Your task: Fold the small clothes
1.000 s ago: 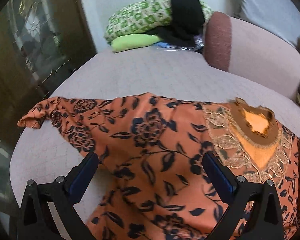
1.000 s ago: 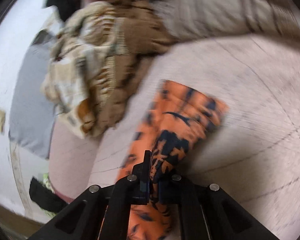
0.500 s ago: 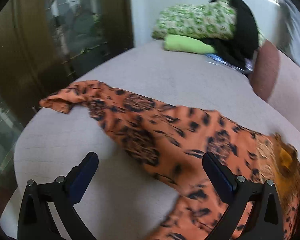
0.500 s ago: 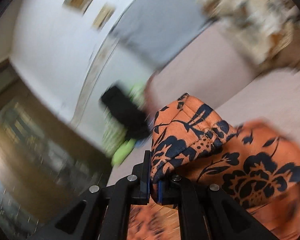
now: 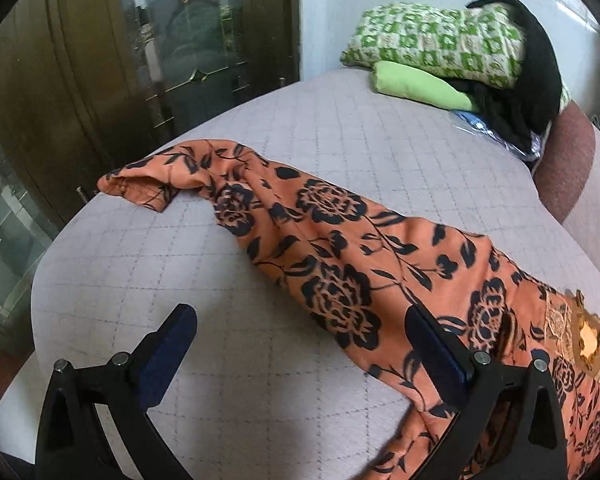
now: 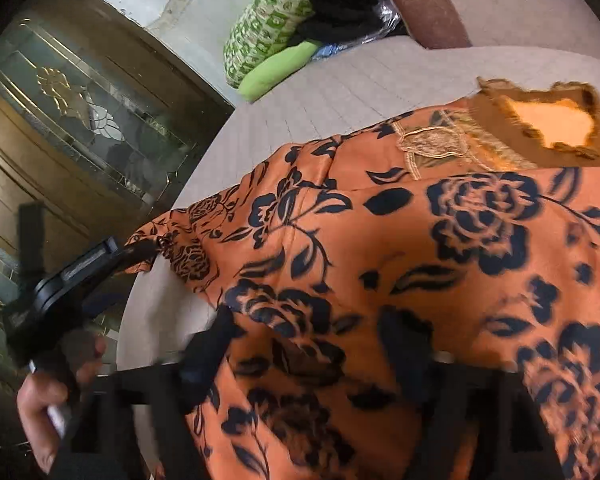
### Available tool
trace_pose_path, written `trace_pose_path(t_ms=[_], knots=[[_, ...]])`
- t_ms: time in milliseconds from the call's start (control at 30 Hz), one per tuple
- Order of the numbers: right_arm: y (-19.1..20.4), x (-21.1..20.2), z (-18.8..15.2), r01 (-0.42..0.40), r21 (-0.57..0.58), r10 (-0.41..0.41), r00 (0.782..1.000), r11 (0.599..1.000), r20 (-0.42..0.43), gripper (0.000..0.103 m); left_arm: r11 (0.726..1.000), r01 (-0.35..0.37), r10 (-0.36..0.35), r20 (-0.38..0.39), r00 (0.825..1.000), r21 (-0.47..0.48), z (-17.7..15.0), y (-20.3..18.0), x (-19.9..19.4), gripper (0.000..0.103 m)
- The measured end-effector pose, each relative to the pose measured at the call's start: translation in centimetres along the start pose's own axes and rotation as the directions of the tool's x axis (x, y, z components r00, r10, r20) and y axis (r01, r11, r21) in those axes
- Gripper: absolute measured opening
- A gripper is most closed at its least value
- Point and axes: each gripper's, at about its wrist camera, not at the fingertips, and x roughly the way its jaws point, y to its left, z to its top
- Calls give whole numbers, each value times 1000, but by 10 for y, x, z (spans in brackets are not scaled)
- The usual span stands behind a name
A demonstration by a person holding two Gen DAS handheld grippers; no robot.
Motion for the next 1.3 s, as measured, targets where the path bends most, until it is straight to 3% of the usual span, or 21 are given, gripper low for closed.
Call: trace_pose_path(t_ms=[133,267,333,433,500,600,767,900,1067,1167,1300], knots=[[-28,-44,-13,-63,95,54,994,993,94,81,998,20,-20,12,1000,52,-4,-15,-6,103],[-60,-87,-8,2,200,-45,976,980,212,81,992,86,-88,17,996,95,-9,-31,-11,103],[-82,-94,-4,27,296,-94,973,955,212,81,985,112,-115,14,993,128,-15,-43,-12,103],[-126,-89,-7,11,454,-93,983,891,158,77,975,126,-125,-14,992,185,-24,-65,-4,103],[-131,-89,-8,-37,478,-63,979,878,192,75,966,53,-43,-46,998,252,-34,-84,11,103],[-129,-87,-8,-31,470,-65,980,882,186,76,932,-64,95,-69,993,356,-49,-105,33,103],[-120,-81,-8,-14,444,-81,977,896,195,78,920,-77,97,-34,995,383,-50,-116,23,103],[-127,-82,-9,-40,464,-62,977,885,203,78,951,-63,71,-15,997,303,-39,-97,10,103],[-124,-86,-14,-35,436,-63,976,899,208,78,987,-74,71,26,997,143,-8,-42,0,103],[-122,-87,-15,-24,422,-75,973,906,217,78,994,-108,107,28,994,23,12,4,5,103],[-117,-87,-17,1,414,-102,969,910,224,78,983,-143,146,16,989,-114,27,68,19,103]])
